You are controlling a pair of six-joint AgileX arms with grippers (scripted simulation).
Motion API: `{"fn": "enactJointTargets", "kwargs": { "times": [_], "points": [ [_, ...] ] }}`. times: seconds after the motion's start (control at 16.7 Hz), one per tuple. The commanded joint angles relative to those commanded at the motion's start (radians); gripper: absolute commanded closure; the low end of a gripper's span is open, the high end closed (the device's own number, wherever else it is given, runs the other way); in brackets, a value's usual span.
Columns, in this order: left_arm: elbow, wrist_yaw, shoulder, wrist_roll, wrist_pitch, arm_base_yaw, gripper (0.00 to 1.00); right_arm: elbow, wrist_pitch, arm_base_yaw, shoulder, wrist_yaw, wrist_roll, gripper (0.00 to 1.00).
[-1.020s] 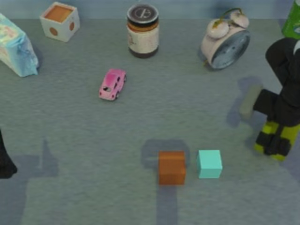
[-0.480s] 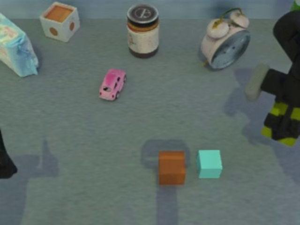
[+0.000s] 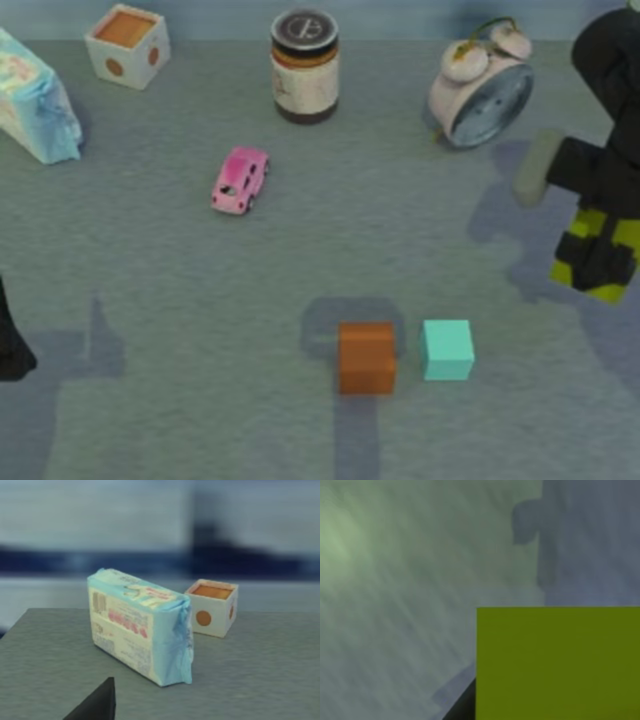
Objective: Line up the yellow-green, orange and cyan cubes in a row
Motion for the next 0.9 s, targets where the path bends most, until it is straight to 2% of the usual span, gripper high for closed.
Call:
{"fn": "enactJointTargets", "kwargs": {
  "times": [0.24,0.72,0.9],
  "points": [
    [0.0,0.0,0.0,0.0,0.0,0.0,0.0,0.194,-0.099,0.13,0.132,0.002,0.028,1.0],
    [0.0,0.0,0.0,0.0,0.0,0.0,0.0,0.879,-0.379,0.515,0.494,0.006,0.146,1.0],
    [0.0,0.0,0.0,0.0,0.0,0.0,0.0,1.074,-0.459,0.637,0.594,0.008,0.191,1.0]
  ]
}}
